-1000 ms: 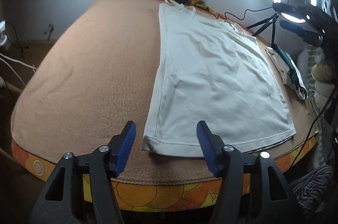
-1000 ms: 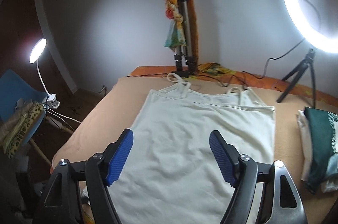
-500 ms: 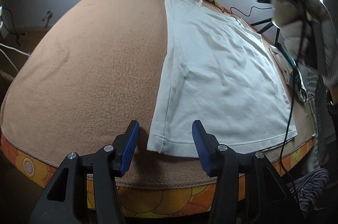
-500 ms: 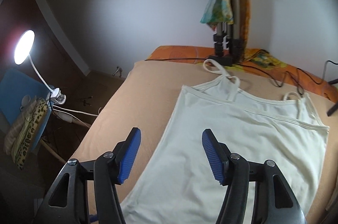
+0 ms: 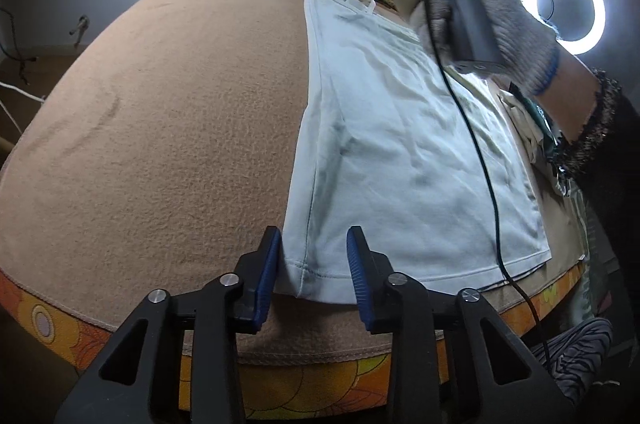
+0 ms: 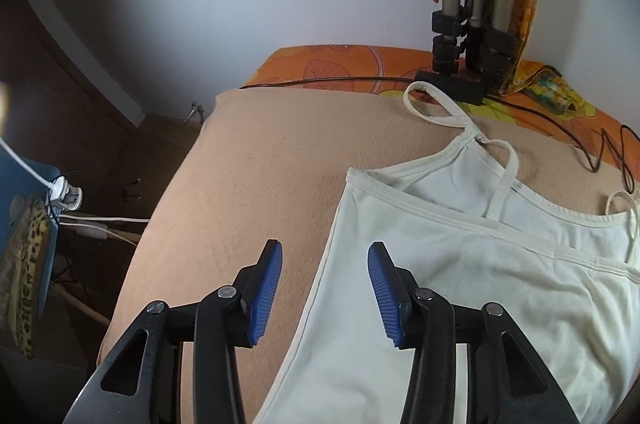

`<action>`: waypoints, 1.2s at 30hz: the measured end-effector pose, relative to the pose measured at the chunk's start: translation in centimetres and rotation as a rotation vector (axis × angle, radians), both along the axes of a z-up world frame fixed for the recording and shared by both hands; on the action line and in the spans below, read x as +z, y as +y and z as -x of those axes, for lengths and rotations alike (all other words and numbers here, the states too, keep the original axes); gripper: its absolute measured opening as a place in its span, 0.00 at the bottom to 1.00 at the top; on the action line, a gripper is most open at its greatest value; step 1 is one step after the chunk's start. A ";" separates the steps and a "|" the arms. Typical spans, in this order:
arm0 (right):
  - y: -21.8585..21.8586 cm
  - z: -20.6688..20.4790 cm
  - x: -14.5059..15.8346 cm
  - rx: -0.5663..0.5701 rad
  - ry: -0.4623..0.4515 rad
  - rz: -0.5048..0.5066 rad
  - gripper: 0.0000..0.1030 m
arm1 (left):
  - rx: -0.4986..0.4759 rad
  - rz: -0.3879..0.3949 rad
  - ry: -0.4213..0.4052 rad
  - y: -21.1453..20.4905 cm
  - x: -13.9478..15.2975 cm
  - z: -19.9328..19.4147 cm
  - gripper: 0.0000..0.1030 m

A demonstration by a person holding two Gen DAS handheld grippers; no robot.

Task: Fold small clothes
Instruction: 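Close left gripper on the hem while right gripper pinches the strap edge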

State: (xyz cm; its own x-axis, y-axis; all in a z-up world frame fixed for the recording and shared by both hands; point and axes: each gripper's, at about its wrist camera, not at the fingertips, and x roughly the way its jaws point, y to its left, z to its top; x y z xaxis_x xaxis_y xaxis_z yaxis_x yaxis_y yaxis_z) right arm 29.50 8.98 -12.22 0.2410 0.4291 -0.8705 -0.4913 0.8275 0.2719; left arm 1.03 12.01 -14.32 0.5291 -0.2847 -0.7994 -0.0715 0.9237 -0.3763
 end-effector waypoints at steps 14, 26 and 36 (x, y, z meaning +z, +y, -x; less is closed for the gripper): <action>3.0 -3.0 -3.1 -0.014 -0.046 0.133 0.36 | -0.037 0.094 -0.011 -0.6 -0.1 -0.3 0.08; 4.2 -3.9 -3.7 0.025 -0.079 0.208 0.13 | -0.088 0.084 -0.057 -1.7 0.8 -0.3 0.07; 0.5 -4.1 -2.2 -0.014 -0.082 0.115 0.03 | -0.146 0.057 -0.106 -3.0 2.1 0.1 0.06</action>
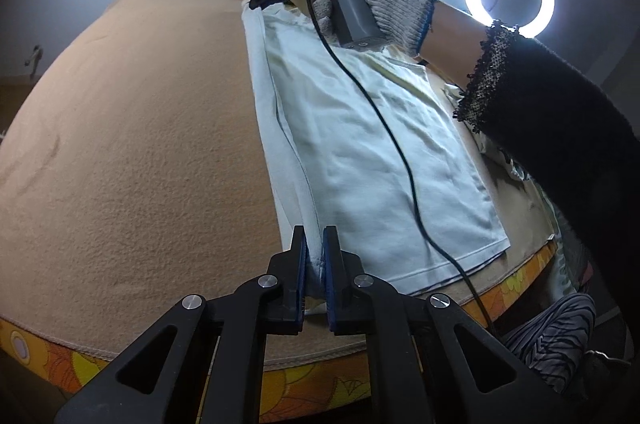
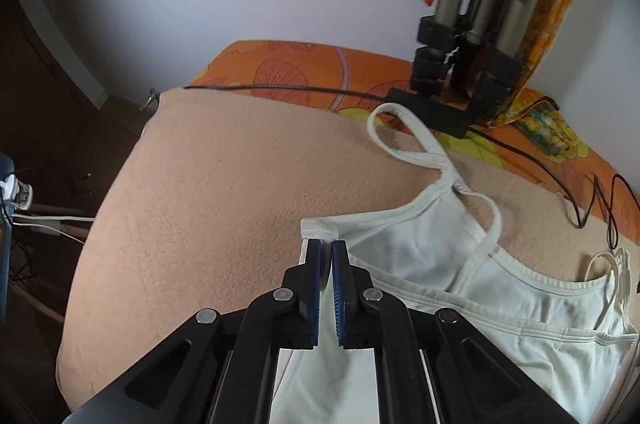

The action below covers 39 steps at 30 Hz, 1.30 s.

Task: Fold small clothes
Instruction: 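Close left gripper on the hem while right gripper pinches the strap edge, then lift and fold the held side edge over toward the shirt's middle with both grippers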

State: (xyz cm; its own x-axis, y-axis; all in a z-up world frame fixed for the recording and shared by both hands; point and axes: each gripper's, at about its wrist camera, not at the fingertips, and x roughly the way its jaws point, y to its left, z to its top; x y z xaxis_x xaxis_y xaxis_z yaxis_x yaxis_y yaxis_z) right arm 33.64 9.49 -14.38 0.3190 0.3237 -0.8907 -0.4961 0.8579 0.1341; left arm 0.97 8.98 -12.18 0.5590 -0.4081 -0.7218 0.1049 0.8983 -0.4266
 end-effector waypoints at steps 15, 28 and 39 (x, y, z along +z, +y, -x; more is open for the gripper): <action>-9.2 1.5 2.5 -0.086 -0.083 0.039 0.02 | -0.113 0.000 -0.028 -4.3 1.4 -0.3 0.06; -13.4 -0.6 1.0 -0.139 -0.076 0.074 0.01 | -0.228 0.032 0.078 -9.0 -0.7 -2.1 0.05; -14.4 -1.0 0.6 -0.125 -0.082 0.089 0.04 | -0.270 0.015 0.106 -10.4 -1.3 -2.6 0.07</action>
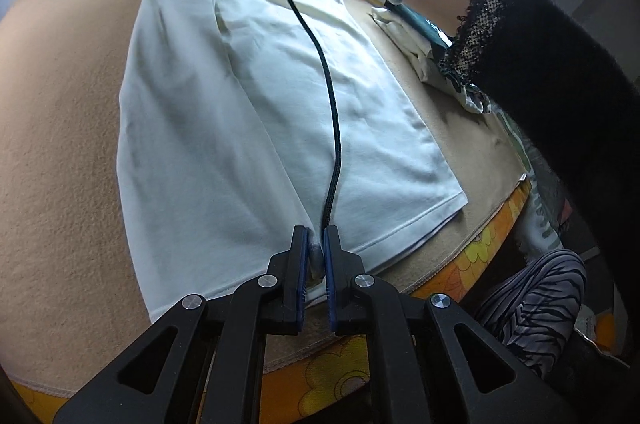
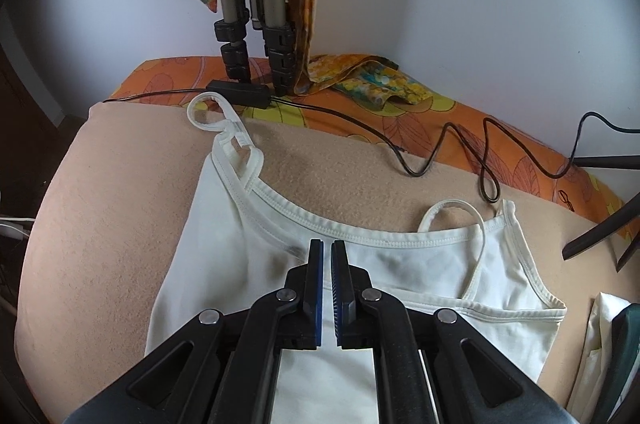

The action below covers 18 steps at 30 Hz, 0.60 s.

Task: Fold small clothes
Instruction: 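Lift and fold the held side edge over toward the shirt's middle with both grippers, then open both grippers and lift them off the folded side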

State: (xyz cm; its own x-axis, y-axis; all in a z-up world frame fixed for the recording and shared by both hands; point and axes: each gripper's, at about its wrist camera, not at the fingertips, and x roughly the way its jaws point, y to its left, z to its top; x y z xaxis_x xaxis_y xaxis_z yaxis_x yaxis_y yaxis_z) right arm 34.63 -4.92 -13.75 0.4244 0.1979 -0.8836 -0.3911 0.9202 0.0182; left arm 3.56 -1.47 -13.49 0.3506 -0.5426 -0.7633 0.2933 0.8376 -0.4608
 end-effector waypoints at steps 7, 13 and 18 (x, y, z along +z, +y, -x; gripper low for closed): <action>-2.5 0.6 2.1 -0.017 -0.036 -0.067 0.31 | -0.028 -0.041 -0.019 -1.1 0.7 0.6 0.08; -5.0 1.8 4.4 -0.033 -0.077 -0.106 0.54 | -0.031 -0.079 -0.073 -2.0 1.9 1.3 0.09; -7.3 3.3 6.3 -0.022 -0.108 -0.122 0.65 | -0.012 -0.073 -0.110 -2.2 3.2 1.7 0.27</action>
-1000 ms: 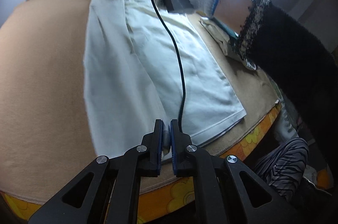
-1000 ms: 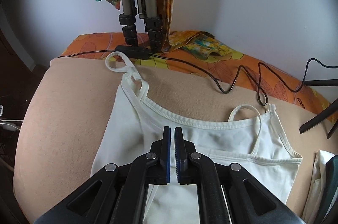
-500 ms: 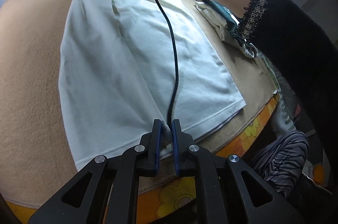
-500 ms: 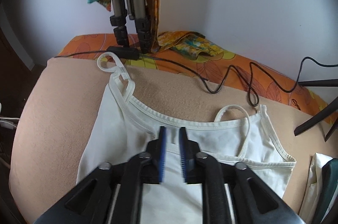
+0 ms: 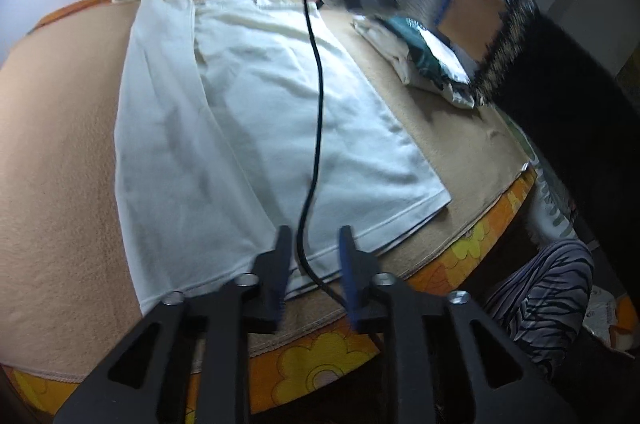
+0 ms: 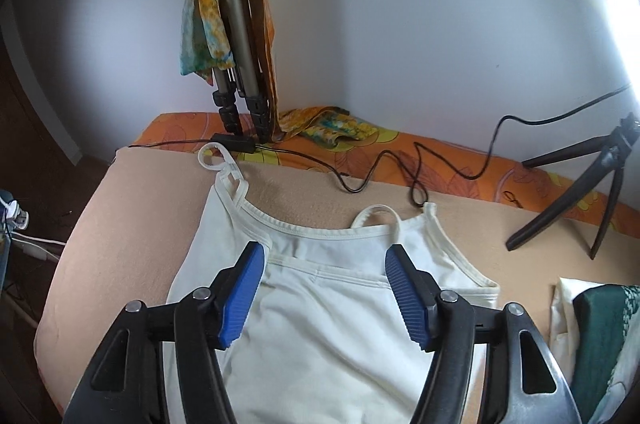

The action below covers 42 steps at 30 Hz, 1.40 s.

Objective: Fold small clothes

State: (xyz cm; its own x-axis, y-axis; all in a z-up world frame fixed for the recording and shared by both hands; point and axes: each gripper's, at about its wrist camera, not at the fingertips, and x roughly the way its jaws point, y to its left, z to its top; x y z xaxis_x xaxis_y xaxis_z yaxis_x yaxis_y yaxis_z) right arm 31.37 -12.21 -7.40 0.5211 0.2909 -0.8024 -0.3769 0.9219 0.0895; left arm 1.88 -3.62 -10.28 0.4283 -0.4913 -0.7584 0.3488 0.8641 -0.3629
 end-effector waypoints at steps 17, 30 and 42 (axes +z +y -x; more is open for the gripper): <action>-7.7 8.0 5.8 0.013 -0.099 -0.058 0.74 | -0.016 -0.079 -0.150 -4.0 2.6 0.5 0.27; -14.6 11.0 6.1 0.038 -0.155 -0.090 0.74 | -0.134 -0.096 -0.187 -9.7 1.6 0.5 0.27; -23.5 9.1 6.1 -0.098 -0.144 -0.211 0.70 | -0.212 -0.136 -0.156 -14.5 -0.6 0.0 0.27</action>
State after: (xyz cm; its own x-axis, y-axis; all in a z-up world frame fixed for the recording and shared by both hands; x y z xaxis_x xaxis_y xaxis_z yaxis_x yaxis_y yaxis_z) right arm 22.31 -35.73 -1.26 0.6594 0.3865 -0.6448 -0.3094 0.9213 0.2358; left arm 1.93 -18.16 -10.85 0.4436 -0.4806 -0.7565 0.5692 0.8031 -0.1764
